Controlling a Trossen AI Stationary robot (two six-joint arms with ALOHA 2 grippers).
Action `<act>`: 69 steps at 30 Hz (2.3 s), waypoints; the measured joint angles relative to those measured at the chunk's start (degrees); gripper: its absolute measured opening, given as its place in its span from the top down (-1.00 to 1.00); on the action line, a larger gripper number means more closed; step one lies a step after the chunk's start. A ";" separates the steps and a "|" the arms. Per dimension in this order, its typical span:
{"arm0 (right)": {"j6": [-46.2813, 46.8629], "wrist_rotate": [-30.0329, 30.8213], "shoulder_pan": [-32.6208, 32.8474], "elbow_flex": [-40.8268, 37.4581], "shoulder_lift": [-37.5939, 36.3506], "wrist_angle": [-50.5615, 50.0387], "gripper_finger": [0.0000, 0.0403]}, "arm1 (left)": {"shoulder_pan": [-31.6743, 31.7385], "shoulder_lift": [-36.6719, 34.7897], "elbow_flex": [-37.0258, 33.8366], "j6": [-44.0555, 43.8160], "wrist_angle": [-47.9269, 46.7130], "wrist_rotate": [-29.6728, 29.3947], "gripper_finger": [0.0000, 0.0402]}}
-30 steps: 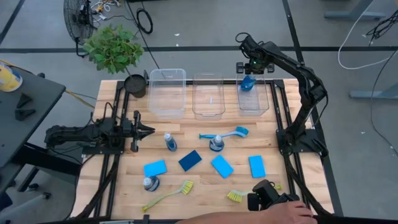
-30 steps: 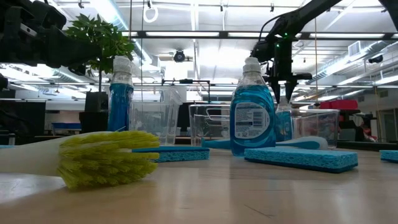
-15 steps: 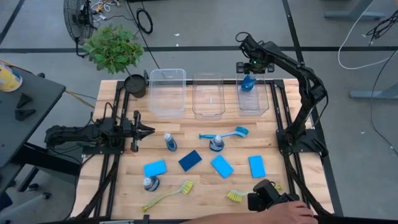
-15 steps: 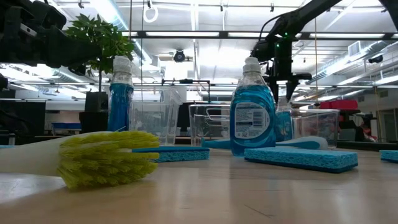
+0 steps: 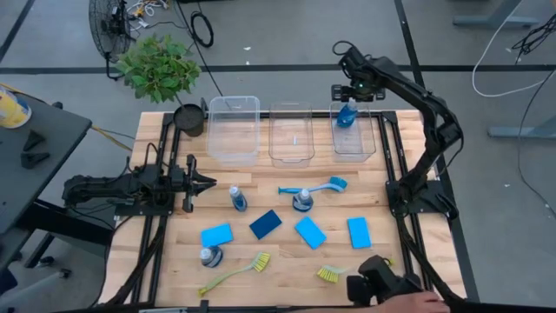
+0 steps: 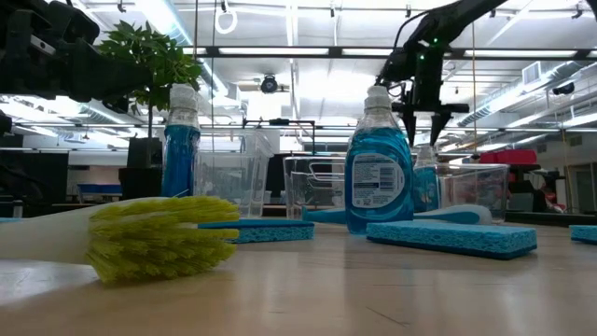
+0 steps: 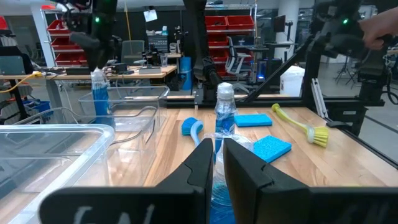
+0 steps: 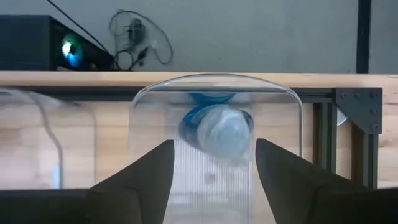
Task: Pick & Place Kitchen Sink Supplies
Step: Put the blue detergent into the right transparent bin
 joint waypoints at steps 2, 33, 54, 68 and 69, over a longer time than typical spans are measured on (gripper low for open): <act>-0.48 -0.44 0.38 0.00 -1.22 0.00 -0.12 | -0.01 0.00 -0.01 0.01 0.01 0.00 0.78; -11.16 -6.42 7.08 0.00 -12.92 -1.94 0.65 | 0.01 0.00 0.01 0.01 0.00 0.00 0.78; -23.12 -9.80 14.20 0.00 -20.62 -1.06 0.99 | 0.01 0.00 0.00 0.01 0.00 0.00 0.78; -28.18 -19.99 23.19 0.02 -23.20 8.48 1.00 | -0.01 0.00 0.01 0.01 -0.01 0.00 0.78; -28.14 -19.99 24.02 0.01 -23.20 8.54 1.00 | 0.01 0.00 0.00 0.01 0.01 0.00 0.78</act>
